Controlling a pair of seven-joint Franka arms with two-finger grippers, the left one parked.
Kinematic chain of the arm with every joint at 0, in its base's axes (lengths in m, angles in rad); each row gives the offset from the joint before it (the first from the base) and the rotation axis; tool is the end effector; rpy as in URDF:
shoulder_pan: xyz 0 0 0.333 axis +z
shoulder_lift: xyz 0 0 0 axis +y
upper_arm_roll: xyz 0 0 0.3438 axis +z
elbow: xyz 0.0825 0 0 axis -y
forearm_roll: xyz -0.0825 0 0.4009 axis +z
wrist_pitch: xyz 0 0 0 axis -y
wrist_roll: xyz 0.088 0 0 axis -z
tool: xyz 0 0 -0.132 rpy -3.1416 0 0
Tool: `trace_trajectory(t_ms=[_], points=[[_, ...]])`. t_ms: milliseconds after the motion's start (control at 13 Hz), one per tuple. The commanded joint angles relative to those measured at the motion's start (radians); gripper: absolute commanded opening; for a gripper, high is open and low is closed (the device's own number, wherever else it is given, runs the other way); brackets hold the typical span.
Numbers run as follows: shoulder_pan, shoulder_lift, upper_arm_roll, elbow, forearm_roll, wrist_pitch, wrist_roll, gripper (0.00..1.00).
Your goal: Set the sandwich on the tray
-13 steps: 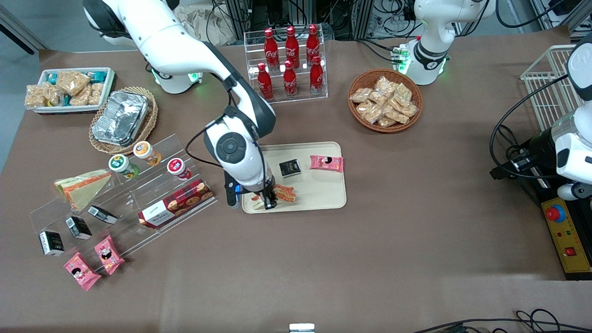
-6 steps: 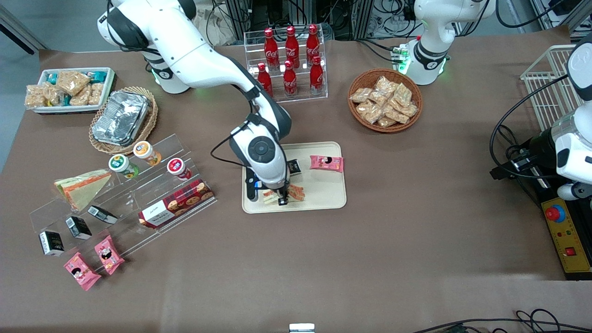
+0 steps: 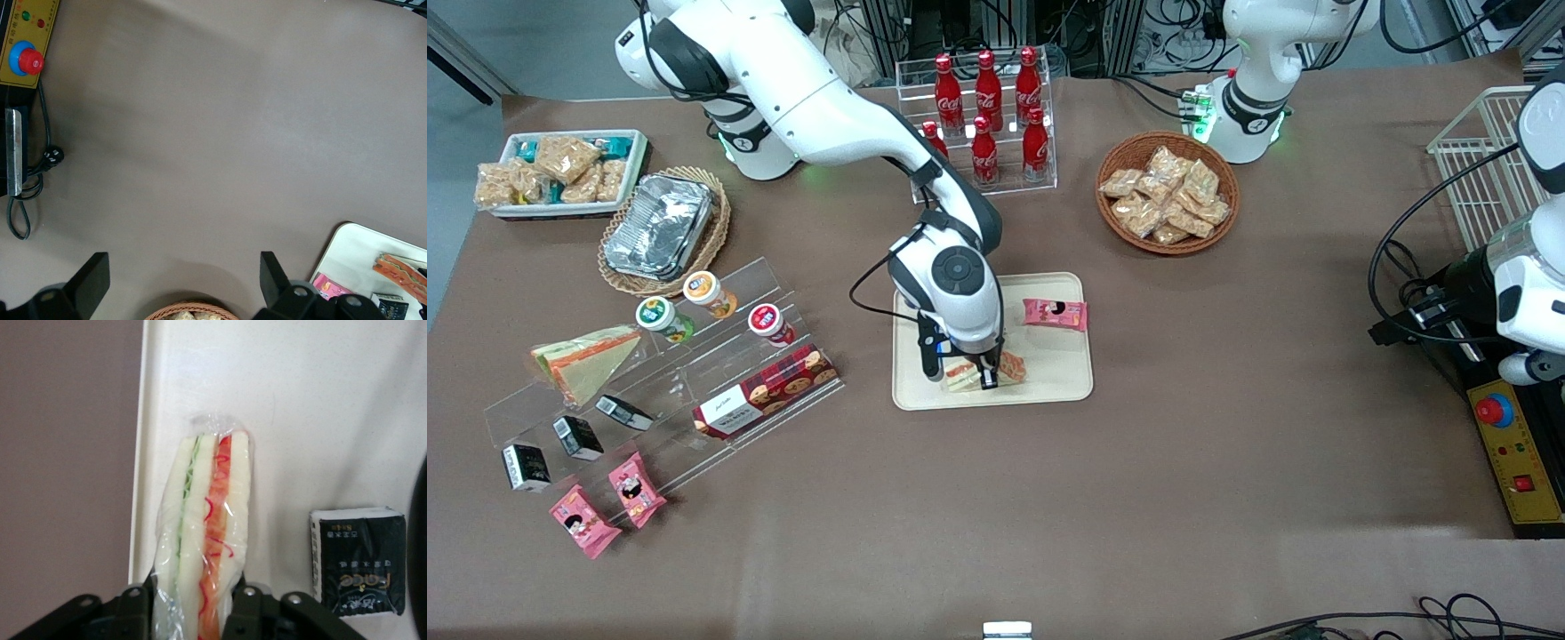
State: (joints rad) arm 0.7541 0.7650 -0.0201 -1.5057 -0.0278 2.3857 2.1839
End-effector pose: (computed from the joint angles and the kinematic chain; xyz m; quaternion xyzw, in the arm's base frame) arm 0.5631 0.5104 0.2078 -0.7556 0.6523 -0.0232 0.0552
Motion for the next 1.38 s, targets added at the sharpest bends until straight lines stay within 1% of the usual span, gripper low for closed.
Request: trace_trajectory(t_ms=[0,231,385,462,538,692,846,1000,1308], points=[[0.004,0.014,0.002,0.047,-0.037,-0.071,0.008,1.0],[0.001,-0.027,0.023,0.056,-0.026,-0.206,-0.114,1.0],[-0.007,-0.091,0.025,0.056,-0.024,-0.305,-0.197,1.0],[-0.018,-0.128,0.025,0.056,-0.009,-0.363,-0.254,1.0],[-0.034,-0.162,0.023,0.056,0.021,-0.405,-0.319,1.0],[-0.044,-0.229,0.009,0.055,0.032,-0.479,-0.505,1.0],[-0.108,-0.323,0.014,0.055,0.034,-0.554,-0.657,1.0],[-0.13,-0.412,0.005,0.042,0.028,-0.646,-0.899,1.0],[-0.293,-0.53,0.014,0.033,0.023,-0.72,-1.365,1.0]])
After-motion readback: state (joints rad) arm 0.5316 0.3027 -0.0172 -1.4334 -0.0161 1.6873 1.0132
